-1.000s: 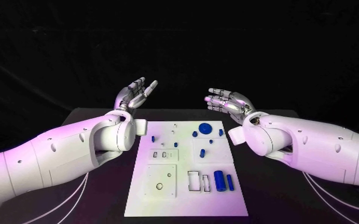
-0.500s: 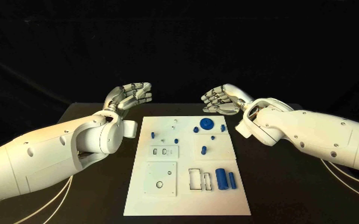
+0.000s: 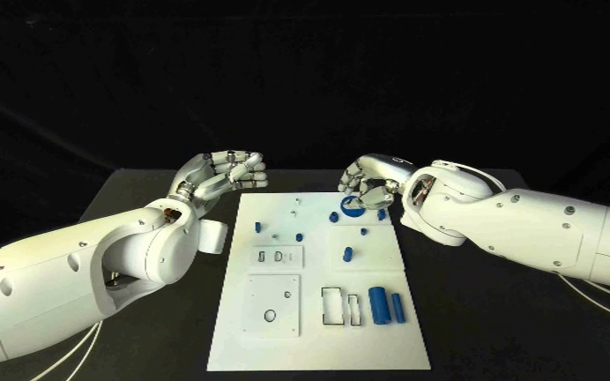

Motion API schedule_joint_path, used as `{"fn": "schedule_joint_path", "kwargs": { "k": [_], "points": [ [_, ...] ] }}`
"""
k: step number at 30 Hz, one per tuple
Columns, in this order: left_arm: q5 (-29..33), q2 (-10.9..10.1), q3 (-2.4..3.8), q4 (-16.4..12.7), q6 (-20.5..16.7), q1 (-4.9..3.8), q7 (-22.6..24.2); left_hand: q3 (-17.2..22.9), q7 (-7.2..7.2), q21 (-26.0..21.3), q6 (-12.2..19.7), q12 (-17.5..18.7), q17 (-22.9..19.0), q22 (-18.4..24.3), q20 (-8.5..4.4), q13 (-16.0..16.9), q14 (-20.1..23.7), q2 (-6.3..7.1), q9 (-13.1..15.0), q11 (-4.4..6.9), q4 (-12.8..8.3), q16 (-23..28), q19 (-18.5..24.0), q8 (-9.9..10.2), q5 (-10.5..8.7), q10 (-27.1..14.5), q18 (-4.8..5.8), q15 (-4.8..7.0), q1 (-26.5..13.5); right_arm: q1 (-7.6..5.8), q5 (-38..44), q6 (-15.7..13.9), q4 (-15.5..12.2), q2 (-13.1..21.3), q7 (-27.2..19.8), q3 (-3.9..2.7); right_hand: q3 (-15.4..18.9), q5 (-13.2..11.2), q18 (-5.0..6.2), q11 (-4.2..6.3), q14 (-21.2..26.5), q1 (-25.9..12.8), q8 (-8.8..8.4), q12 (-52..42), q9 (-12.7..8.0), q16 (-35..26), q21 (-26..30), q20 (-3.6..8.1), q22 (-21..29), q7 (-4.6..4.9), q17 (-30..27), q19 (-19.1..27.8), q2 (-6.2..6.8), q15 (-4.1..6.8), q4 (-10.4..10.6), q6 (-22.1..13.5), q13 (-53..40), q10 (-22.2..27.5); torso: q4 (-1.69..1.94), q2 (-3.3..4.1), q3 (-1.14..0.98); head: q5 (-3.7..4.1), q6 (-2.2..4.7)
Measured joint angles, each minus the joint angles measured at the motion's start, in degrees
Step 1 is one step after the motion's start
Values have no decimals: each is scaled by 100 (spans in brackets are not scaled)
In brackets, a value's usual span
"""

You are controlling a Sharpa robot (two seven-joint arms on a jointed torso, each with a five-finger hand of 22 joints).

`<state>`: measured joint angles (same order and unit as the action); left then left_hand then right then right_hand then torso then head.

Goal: Assemble the parts on the task board

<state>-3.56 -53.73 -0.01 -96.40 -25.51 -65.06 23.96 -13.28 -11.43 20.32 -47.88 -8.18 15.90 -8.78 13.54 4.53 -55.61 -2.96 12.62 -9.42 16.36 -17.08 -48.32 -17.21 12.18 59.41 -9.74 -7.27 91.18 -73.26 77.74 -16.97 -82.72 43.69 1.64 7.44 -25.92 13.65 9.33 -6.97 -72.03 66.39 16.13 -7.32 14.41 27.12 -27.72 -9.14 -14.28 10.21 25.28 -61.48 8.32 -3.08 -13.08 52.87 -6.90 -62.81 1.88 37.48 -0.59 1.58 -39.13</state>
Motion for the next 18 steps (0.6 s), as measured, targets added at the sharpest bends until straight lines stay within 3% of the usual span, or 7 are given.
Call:
{"fn": "schedule_joint_path", "kwargs": {
  "k": [1,2,6,8,11,17,18],
  "points": [
    [-9,-16,3,-43,21,0,-4,0,0,3,0,20,11,0,-2,0,0,0,4,0,0,0,-2,0,0,0,0,0,0,-3,127,27,-13,-10,42,0,-7,12,0,88,-447,-73,-26,75,109,822,-585,166,-389,-61,665,-348,73,147,7,83,-111,-185,9,18,3,9,3],
    [-16,-31,6,-83,42,-1,-8,-19,0,3,0,31,29,-4,0,0,0,0,11,0,0,0,-24,0,0,0,0,0,0,-4,246,52,-24,-21,84,0,-53,32,-1,123,-592,-93,-69,144,203,1705,-1175,236,-889,-86,1347,-430,155,199,53,107,-209,-247,17,36,4,19,9],
    [-39,-86,18,-221,125,-9,-26,-103,-5,109,6,109,112,-43,-22,0,0,-29,48,0,-7,0,-166,0,-35,0,0,0,29,-9,668,156,-35,-97,245,0,-97,32,-1,112,-816,-114,-129,251,361,3318,-2640,238,-2493,-87,2639,-661,189,190,132,108,-359,-186,38,103,12,39,16],
    [-48,-102,24,-265,161,-18,-37,-113,-24,110,25,109,120,-43,-22,0,0,-29,48,0,-18,0,-166,0,-35,0,0,0,29,-9,834,208,-20,-145,314,2,-97,32,-136,92,-926,-83,-152,251,416,3815,-3193,217,-3164,-87,3059,-801,220,187,180,108,-409,-164,42,132,15,44,17],
    [-55,-117,33,-312,204,-37,-50,-134,-24,109,25,132,132,-43,-23,0,0,-29,55,0,-8,0,-166,0,-35,0,0,0,29,-5,1012,269,24,-215,396,3,-130,53,-197,86,-1084,-83,-163,251,470,4308,-3791,203,-3930,-87,3520,-1026,220,184,213,108,-454,-152,46,170,16,51,28],
    [-62,-131,40,-364,260,-67,-71,-195,-55,109,56,180,166,-43,-22,-1,0,-29,76,-24,-14,0,-166,37,-57,-24,0,0,29,12,1224,357,133,-338,522,7,-168,67,-239,103,-1171,-79,-185,258,519,4696,-4290,192,-4586,-88,3911,-1230,224,176,251,108,-478,-136,68,237,22,60,42],
    [-63,-133,40,-372,267,-72,-74,-205,-55,109,57,181,176,-44,-22,-1,0,-29,76,-38,-15,0,-166,38,-57,-38,1,0,29,13,1253,369,150,-354,543,7,-168,67,-316,103,-1171,-62,-185,273,527,4745,-4342,189,-4658,-87,3959,-1275,241,176,251,108,-478,-136,73,247,23,62,42]
  ]
}}
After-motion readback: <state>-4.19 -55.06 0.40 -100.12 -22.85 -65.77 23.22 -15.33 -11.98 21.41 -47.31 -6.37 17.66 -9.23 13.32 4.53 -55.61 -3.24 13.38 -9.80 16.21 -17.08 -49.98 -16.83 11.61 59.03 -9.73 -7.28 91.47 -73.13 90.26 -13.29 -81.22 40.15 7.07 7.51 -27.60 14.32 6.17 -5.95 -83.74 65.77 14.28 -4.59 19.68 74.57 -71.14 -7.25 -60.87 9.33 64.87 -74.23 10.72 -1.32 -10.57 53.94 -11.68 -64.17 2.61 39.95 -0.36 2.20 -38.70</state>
